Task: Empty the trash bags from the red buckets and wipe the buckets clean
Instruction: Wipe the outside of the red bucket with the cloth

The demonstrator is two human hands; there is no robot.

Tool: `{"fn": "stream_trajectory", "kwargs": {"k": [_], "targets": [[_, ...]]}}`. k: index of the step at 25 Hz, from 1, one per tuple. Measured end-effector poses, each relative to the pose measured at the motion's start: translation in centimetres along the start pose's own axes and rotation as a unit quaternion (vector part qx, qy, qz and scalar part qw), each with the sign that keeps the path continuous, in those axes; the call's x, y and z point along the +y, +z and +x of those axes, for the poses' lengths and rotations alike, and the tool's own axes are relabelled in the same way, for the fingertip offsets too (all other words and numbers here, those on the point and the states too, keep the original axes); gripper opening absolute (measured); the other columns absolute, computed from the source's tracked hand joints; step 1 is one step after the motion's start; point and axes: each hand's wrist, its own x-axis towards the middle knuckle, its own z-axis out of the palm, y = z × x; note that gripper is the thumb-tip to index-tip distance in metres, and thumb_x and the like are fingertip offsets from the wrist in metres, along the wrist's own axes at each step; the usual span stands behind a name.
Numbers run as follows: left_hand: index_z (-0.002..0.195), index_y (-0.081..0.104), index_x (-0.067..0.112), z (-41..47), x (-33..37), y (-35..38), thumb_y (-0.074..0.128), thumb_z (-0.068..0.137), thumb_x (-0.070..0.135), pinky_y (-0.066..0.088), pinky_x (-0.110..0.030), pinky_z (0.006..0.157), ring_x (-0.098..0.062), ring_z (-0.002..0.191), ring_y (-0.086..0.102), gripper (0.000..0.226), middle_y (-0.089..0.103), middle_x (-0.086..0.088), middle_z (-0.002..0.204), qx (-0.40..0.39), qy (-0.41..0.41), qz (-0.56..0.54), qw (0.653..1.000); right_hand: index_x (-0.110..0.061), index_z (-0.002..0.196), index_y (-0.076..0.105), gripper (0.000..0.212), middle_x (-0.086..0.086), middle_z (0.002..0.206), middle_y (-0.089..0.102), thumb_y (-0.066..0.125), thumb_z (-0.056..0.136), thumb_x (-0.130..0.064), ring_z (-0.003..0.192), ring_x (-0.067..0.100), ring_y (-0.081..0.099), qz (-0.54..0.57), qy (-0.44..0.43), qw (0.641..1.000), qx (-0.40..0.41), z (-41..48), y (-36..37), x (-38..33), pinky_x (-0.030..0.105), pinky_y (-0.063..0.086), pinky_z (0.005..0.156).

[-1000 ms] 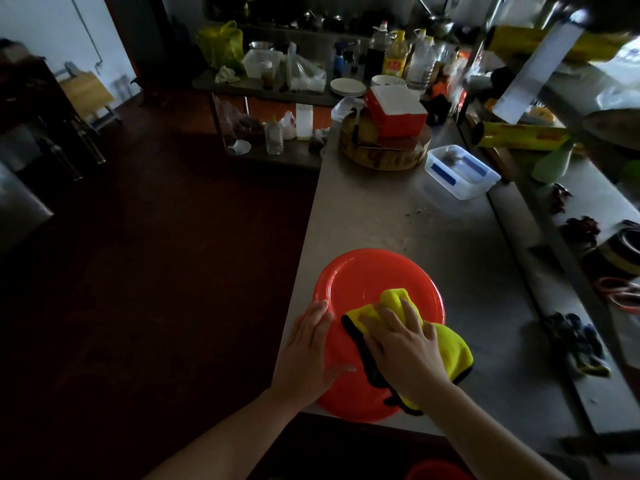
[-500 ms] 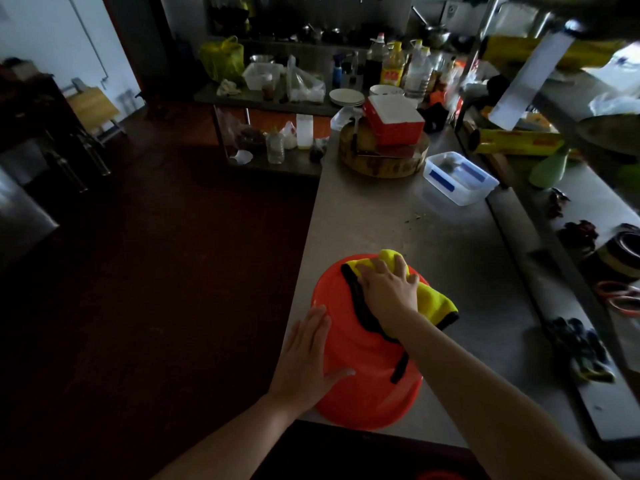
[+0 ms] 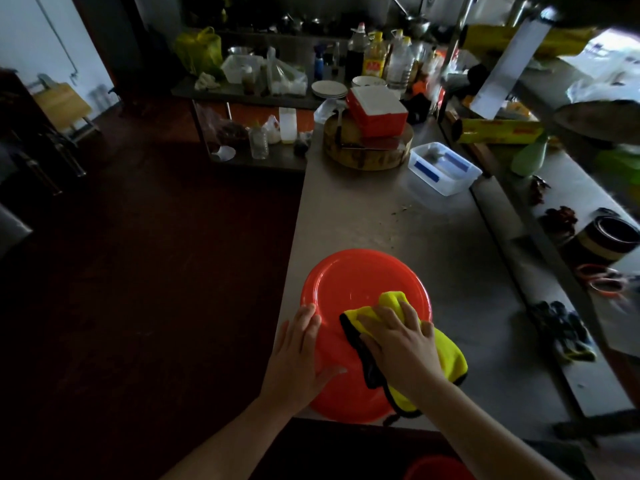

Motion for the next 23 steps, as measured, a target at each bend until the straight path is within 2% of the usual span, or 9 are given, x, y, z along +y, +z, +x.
{"fn": "stream_trajectory", "kwargs": {"k": [3,9,15,20,23], "targets": [[0.155,0.027,0.007,0.4,0.1,0.1,0.05,0.085,0.079,0.024,-0.052,0.121,-0.023,0.154,0.012,0.104,0.017,-0.008,0.165,-0.007,-0.005,-0.007,1.0,-0.052,0.147,0.039,0.044,-0.013,0.161,0.024,0.029,0.105,-0.057,0.153,0.032,0.006,-0.008,0.011,1.0,0.012,4.0,-0.4,0.2,0.059,0.022,0.114],[0.154,0.03,0.006,0.4,0.1,0.2,0.05,0.085,0.079,0.021,-0.052,0.121,-0.022,0.153,0.015,0.103,0.018,-0.006,0.165,-0.001,-0.007,-0.01,1.0,-0.044,0.143,0.045,0.04,-0.005,0.155,0.035,0.032,0.106,-0.051,0.147,0.037,0.016,-0.016,0.063,0.997,0.039,10.5,-1.7,0.6,0.059,0.027,0.112],[0.154,0.03,0.007,0.3,0.4,0.2,0.053,0.083,0.08,0.018,-0.054,0.122,-0.021,0.153,0.015,0.104,0.019,-0.005,0.165,0.003,-0.009,-0.005,1.0,-0.047,0.146,0.04,0.043,-0.009,0.155,0.034,0.029,0.106,-0.054,0.149,0.034,0.015,0.009,0.067,0.997,0.03,3.6,-0.7,1.4,0.057,0.027,0.112],[0.152,0.03,0.005,0.0,0.3,0.3,0.052,0.084,0.08,0.018,-0.054,0.121,-0.023,0.154,0.014,0.104,0.017,-0.008,0.165,-0.005,-0.012,-0.018,1.0,-0.047,0.132,0.058,0.043,-0.011,0.14,0.053,0.032,0.099,-0.058,0.14,0.034,0.034,0.019,0.043,0.997,0.066,-1.5,0.8,1.5,0.054,0.044,0.091],[0.154,0.027,0.008,0.2,0.3,0.2,0.054,0.084,0.078,0.013,-0.051,0.122,-0.02,0.154,0.01,0.102,0.014,-0.004,0.166,-0.012,-0.023,-0.031,0.999,-0.046,0.14,0.051,0.041,-0.008,0.151,0.042,0.033,0.104,-0.054,0.145,0.036,0.024,0.021,0.044,0.998,0.044,1.1,0.5,1.9,0.056,0.034,0.105]]}}
